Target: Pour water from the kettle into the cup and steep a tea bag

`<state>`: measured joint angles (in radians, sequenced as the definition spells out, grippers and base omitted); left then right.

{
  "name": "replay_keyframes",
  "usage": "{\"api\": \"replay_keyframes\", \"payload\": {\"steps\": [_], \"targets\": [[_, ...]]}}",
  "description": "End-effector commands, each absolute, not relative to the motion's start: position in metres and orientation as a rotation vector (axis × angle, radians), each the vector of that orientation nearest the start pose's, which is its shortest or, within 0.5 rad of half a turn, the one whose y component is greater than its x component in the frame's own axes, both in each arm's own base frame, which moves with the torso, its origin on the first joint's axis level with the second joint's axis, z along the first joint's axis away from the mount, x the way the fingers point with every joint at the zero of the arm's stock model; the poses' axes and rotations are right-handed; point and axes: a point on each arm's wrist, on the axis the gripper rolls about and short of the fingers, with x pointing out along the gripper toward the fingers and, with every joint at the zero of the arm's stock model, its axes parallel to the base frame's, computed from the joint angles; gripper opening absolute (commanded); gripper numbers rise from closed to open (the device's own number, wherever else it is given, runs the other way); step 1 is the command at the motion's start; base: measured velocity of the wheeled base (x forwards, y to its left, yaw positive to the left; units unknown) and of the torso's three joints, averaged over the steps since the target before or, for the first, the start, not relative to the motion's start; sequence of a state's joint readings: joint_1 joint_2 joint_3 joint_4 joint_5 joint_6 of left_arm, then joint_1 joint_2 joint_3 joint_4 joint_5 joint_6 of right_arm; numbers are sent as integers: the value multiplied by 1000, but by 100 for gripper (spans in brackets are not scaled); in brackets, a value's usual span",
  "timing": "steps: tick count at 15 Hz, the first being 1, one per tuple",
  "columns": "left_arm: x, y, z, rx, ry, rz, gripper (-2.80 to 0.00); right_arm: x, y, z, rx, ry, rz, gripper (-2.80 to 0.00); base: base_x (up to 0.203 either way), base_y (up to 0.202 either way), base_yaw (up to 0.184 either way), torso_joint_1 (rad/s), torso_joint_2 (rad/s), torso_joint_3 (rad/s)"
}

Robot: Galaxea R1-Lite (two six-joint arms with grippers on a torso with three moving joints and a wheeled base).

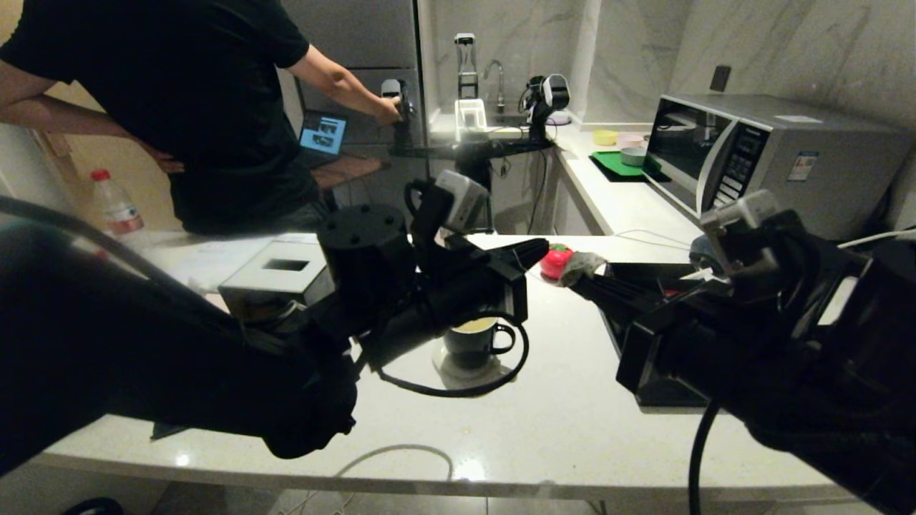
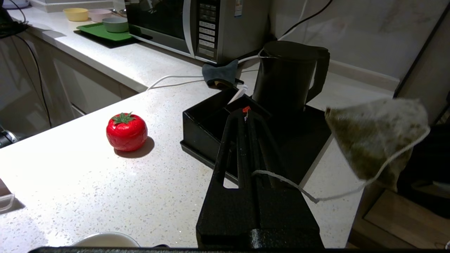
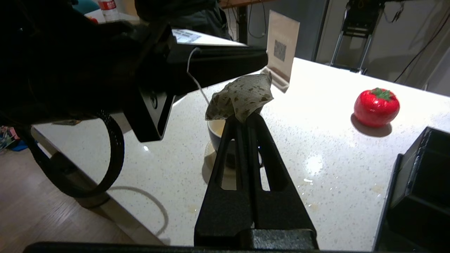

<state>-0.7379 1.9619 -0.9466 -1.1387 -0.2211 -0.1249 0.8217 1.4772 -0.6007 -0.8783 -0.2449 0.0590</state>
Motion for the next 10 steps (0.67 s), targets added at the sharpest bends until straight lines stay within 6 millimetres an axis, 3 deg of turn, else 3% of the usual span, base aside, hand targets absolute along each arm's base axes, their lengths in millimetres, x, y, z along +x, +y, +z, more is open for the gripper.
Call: {"api": "replay_keyframes", "payload": {"steps": [1,9,10], "targets": [[272,-255,180,-149,-64,-967,-280,171,176,208,52,31,575,-280,0,0,0,0,0,0],[274,-256,176,-146,-54,-965,-280,173,179,202,42,50,575,-280,0,0,0,0,0,0],[274,-256,175,-145,-51,-965,-280,173,178,202,41,53,574,0,0,0,0,0,0,0]]}}
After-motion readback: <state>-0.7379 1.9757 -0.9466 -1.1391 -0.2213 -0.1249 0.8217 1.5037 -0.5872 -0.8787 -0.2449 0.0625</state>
